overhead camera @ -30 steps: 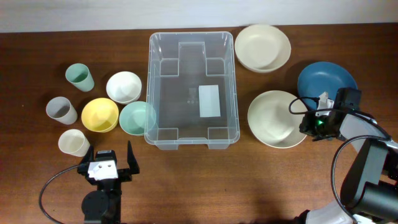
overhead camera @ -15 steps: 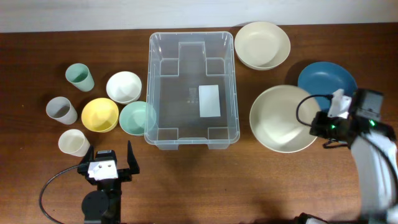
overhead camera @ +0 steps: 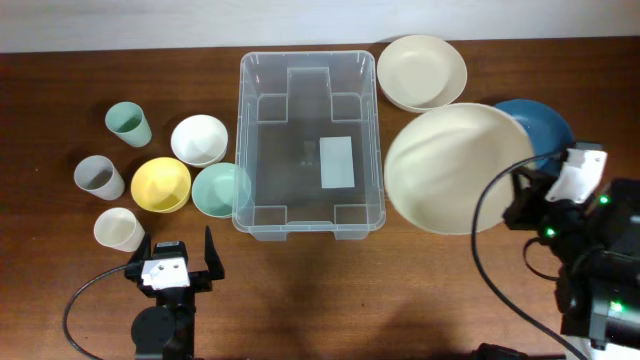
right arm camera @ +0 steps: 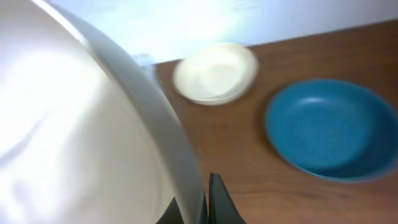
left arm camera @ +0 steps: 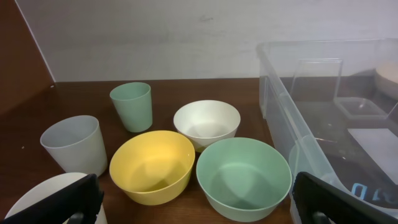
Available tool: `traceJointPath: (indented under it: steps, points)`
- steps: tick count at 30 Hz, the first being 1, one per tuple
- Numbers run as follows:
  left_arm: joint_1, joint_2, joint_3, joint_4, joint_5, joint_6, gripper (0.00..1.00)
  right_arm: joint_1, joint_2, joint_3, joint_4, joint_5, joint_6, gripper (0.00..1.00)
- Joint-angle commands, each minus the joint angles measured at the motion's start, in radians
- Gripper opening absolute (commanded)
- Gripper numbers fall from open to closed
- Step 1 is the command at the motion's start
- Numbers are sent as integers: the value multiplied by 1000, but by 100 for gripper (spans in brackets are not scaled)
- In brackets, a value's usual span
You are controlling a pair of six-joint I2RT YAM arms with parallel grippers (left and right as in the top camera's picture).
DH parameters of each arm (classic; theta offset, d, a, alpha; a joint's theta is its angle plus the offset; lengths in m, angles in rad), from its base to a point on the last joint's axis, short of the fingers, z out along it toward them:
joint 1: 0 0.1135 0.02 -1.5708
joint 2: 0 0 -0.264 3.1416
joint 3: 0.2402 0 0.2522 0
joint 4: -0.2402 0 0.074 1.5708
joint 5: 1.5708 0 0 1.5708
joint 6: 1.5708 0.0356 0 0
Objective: Pack container
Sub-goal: 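Lift the cream plate and lower it into the clear container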
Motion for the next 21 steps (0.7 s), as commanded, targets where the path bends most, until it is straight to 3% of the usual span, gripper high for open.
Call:
traceJointPath:
  steps: [1, 6, 11, 21]
  points:
    - [3, -8, -10, 3, 11, 15, 100, 120, 47, 14, 80, -32, 76, 4]
    - [3, -8, -10, 3, 11, 15, 100, 326, 200, 48, 253, 15, 124, 4]
    - [3, -8, -10, 3, 11, 15, 100, 484, 426, 207, 287, 133, 123, 4]
    - [3, -8, -10, 3, 11, 15, 100, 635, 942, 793, 43, 392, 70, 4]
